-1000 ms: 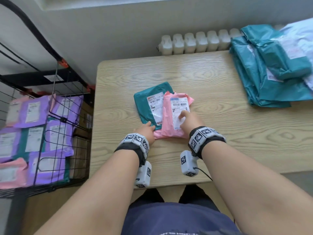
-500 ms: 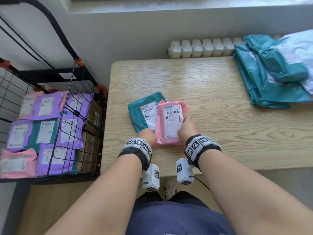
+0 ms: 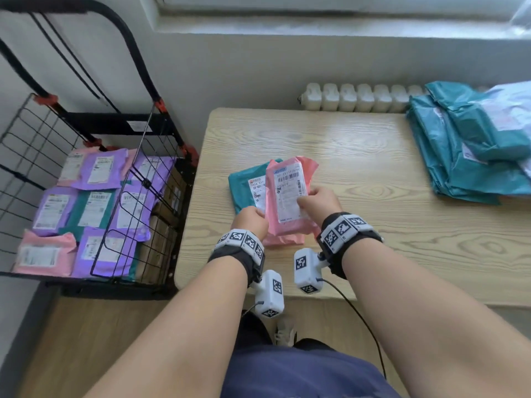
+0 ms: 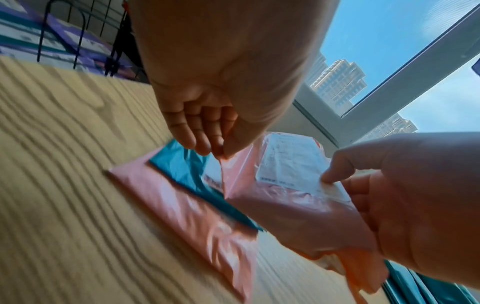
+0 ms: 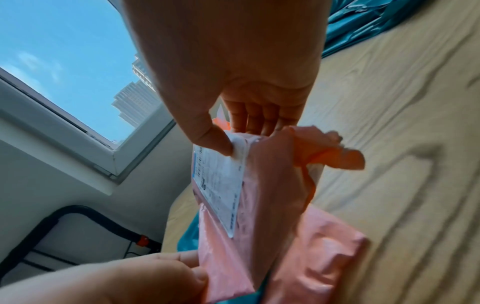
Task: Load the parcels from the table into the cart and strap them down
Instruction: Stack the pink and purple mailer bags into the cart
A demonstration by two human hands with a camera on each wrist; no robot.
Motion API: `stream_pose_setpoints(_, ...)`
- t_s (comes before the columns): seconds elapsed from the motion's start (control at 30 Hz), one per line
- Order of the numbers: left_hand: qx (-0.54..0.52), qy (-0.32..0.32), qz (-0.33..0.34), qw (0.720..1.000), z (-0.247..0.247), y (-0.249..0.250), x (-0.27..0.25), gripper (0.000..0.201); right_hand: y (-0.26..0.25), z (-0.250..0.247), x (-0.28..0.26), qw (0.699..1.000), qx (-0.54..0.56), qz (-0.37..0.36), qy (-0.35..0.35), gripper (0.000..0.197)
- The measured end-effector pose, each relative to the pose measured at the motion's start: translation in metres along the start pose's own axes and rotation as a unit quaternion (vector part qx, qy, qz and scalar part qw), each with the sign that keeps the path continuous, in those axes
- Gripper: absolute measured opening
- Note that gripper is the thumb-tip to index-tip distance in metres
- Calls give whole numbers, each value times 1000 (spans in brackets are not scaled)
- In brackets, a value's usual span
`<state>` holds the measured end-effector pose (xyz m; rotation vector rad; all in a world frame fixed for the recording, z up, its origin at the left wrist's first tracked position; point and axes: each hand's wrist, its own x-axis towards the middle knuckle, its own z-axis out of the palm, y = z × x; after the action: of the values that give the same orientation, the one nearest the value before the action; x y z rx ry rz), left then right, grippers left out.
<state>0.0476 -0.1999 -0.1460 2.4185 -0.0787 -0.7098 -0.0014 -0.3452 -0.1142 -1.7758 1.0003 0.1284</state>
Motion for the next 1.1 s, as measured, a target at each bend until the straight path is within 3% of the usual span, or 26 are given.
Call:
stream_pose_setpoints(0.13,-32,32,-15,999,-41,-15,9,18,-37,23,-2,999,-2,-33,-4,4)
stream_pose_setpoints(0.3,-62,51,-16,997,-98,-62,17,20,-80,87,-14,997,-15,-57,-52,5)
stream_pose_setpoints(0.47,-66,87,-31,993,-168,-134,28,15,-118,183,-37,994,-31,-68,-83,13)
stream_pose_setpoints(0.6,-78,104,-49,990,-236,-205,38,18,-149,273,-62,989,-6,-44,-141,31)
stream_pose_setpoints(0.8,-83,124,-66,987,-313,-283,53,20,-179,378,-90,981,-21,-26,-190,26)
stream_pose_setpoints(1.1,-181,146,-125,964,-356,-316,127,20,-232,436,-58,984,-84,-27,-154,61)
